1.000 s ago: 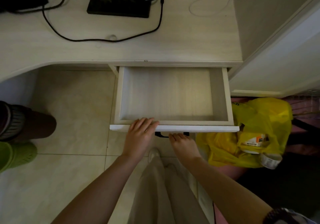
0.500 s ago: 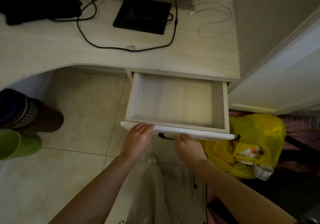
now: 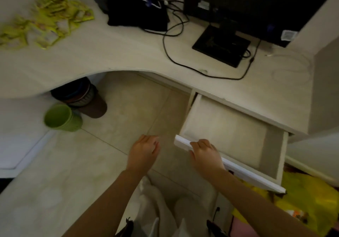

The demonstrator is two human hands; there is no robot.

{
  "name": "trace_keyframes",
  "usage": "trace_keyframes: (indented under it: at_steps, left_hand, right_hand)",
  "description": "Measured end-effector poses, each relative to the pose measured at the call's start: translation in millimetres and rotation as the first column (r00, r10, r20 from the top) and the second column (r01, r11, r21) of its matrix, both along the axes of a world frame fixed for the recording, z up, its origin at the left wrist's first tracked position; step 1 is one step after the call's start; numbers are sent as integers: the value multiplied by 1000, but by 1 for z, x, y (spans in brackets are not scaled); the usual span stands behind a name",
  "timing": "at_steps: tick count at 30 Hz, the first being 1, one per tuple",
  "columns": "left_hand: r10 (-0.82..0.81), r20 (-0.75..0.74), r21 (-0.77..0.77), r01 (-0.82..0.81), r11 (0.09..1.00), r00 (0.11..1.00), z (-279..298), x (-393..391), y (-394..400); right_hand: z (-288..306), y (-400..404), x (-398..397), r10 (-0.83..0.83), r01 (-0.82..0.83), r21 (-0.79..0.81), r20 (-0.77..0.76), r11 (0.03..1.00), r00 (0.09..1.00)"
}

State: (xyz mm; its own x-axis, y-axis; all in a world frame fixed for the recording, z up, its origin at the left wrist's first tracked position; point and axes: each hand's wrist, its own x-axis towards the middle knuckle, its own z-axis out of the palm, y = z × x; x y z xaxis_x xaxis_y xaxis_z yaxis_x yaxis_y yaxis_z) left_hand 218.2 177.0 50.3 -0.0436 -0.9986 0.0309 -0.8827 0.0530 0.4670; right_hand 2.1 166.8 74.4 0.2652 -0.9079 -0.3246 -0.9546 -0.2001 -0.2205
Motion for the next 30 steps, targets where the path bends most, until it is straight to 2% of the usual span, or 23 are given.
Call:
trace_keyframes:
  at_steps: [10,16,30]
  left_hand:
    - [265,-17,-25,-265,964,964,21,149,-9]
    - [357,-3,-13,-357,934,934,28,221,-31]
    - [578,19,-25,-578,816,816,31,345,-161]
  right_hand:
    - [14,-66,145,125,-126,23,34,992,992]
    - [19,-118,228,181,-183,5,105,983,978]
    - [39,-293,387,348,-341,-70,162,937,923]
